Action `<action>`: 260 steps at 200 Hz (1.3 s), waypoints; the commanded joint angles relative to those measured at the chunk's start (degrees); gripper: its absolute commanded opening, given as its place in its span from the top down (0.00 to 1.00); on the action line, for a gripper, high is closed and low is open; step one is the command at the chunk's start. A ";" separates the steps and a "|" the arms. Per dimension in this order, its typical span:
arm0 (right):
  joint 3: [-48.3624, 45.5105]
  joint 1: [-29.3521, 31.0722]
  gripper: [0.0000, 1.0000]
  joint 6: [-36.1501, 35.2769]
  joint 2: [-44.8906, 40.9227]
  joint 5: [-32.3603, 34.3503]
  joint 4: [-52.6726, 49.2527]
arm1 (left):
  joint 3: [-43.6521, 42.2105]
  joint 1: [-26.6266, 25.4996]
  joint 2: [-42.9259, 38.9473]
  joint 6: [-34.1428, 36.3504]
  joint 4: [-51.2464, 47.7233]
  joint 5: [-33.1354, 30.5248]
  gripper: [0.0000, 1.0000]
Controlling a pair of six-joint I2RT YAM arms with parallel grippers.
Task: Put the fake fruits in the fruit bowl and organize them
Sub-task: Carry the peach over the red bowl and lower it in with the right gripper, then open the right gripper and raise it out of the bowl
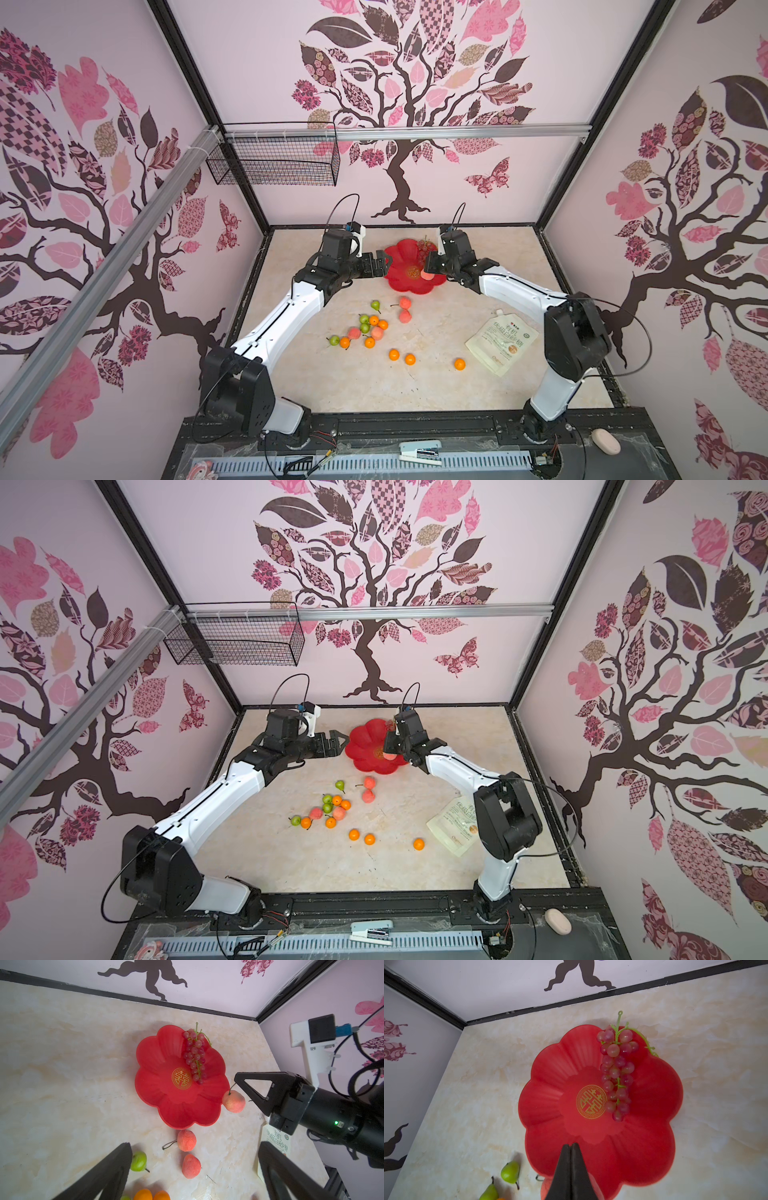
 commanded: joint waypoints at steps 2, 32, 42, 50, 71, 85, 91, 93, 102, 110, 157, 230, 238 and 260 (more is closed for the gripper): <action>7.50 0.31 1.00 -1.24 6.54 0.80 -1.25 | 4.02 0.63 3.81 1.01 0.97 -1.45 0.02; 15.50 0.27 1.00 -2.09 14.20 2.19 -5.56 | 4.92 2.05 8.60 -1.07 3.55 1.87 0.02; 17.64 0.31 1.00 -2.20 16.25 2.77 -6.56 | 4.72 3.03 9.91 -1.84 5.17 5.08 0.02; 19.24 0.30 1.00 -2.34 17.79 3.44 -7.38 | 4.23 3.83 10.84 -2.56 6.67 7.75 0.01; 23.99 0.25 1.00 -3.06 21.86 5.12 -9.99 | 2.85 5.94 12.53 -4.26 9.52 12.15 0.02; 27.25 0.31 1.00 -3.68 24.51 5.85 -11.59 | 2.53 6.46 13.38 -5.27 10.27 12.50 0.02; 28.66 0.31 1.00 -3.70 25.55 6.25 -12.25 | 2.93 6.57 13.79 -5.19 9.78 12.65 0.02; 29.11 0.31 1.00 -3.77 25.90 6.42 -12.56 | 3.11 6.62 13.92 -5.09 9.56 12.66 0.02; 31.01 0.26 1.00 -3.98 27.50 6.79 -13.33 | 3.66 6.67 14.46 -4.90 8.66 12.66 0.02; 32.58 0.30 1.00 -4.05 28.88 7.02 -14.01 | 3.80 6.69 14.77 -4.87 8.43 12.65 0.01; 42.53 0.31 1.00 -5.44 36.30 9.52 -18.42 | 4.03 6.69 16.00 -5.36 8.41 14.01 0.02; 51.56 0.32 1.00 -7.43 43.66 11.29 -21.65 | 4.44 6.67 17.29 -6.44 8.39 15.28 0.01; 52.34 0.32 1.00 -7.58 44.08 11.30 -21.94 | 4.49 6.69 17.36 -6.42 8.23 15.30 0.02; 55.09 0.15 0.93 -8.26 45.09 11.28 -23.30 | 4.71 6.69 17.38 -6.27 8.15 15.48 0.02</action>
